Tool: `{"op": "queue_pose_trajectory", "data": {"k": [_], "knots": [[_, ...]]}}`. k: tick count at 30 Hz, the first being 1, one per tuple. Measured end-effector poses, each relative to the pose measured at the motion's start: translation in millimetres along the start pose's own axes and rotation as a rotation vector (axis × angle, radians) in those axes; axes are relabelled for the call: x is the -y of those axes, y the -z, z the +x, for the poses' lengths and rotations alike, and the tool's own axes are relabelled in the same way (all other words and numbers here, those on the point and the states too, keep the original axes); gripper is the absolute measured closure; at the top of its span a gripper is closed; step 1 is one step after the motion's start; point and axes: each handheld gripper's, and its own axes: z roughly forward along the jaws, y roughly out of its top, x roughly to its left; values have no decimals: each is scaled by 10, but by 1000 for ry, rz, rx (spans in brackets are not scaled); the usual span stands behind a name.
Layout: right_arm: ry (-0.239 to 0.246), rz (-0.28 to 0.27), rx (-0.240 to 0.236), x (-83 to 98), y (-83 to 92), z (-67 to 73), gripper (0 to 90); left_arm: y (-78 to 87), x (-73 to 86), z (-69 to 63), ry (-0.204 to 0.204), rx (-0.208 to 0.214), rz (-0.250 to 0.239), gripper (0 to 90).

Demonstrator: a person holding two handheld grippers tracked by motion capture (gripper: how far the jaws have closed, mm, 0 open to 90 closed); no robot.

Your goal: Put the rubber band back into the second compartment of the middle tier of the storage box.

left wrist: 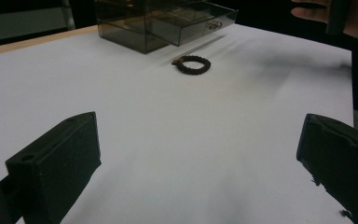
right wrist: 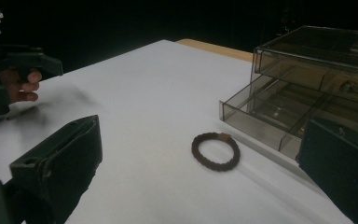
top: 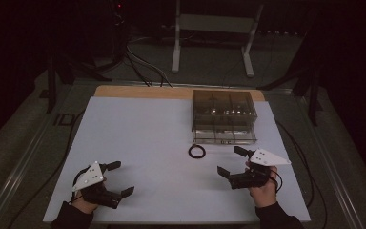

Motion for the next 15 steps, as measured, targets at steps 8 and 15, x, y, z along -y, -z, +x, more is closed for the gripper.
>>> {"op": "queue_pose_trajectory", "data": {"k": [8, 15], "knots": [[11, 12, 11, -64, -124, 16, 0, 7, -4, -1, -3, -2, -2, 3], [8, 21, 25, -126, -282, 20, 0, 4, -2, -4, -3, -1, -3, 3]]}}
